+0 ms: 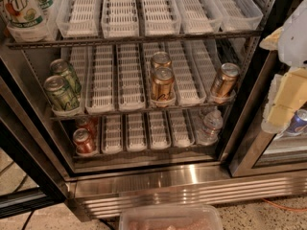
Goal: Pick orange can from middle shelf of fridge
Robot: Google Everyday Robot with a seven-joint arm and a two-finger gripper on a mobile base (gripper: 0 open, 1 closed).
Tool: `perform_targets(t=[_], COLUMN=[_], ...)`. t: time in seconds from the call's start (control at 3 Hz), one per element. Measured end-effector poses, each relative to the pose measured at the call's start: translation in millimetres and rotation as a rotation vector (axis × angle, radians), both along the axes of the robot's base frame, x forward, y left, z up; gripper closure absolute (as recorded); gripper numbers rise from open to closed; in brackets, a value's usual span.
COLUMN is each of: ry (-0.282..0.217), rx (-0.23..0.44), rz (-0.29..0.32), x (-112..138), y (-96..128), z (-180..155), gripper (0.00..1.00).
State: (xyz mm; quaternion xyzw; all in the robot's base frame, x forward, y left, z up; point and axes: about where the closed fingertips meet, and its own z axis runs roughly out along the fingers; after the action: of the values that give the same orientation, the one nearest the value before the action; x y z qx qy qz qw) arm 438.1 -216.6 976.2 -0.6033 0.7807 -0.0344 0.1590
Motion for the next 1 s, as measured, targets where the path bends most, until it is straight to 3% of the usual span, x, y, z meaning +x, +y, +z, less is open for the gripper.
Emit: perform_targets(t=[0.67, 1.0], ry=[-0.026, -0.04], rx=[0.036, 0.116], rz=[-0.012, -0.041], x=[-2.2, -10.0], y=[0.8, 9.1], z=[-5.7, -36.3], gripper=[0.0, 0.0])
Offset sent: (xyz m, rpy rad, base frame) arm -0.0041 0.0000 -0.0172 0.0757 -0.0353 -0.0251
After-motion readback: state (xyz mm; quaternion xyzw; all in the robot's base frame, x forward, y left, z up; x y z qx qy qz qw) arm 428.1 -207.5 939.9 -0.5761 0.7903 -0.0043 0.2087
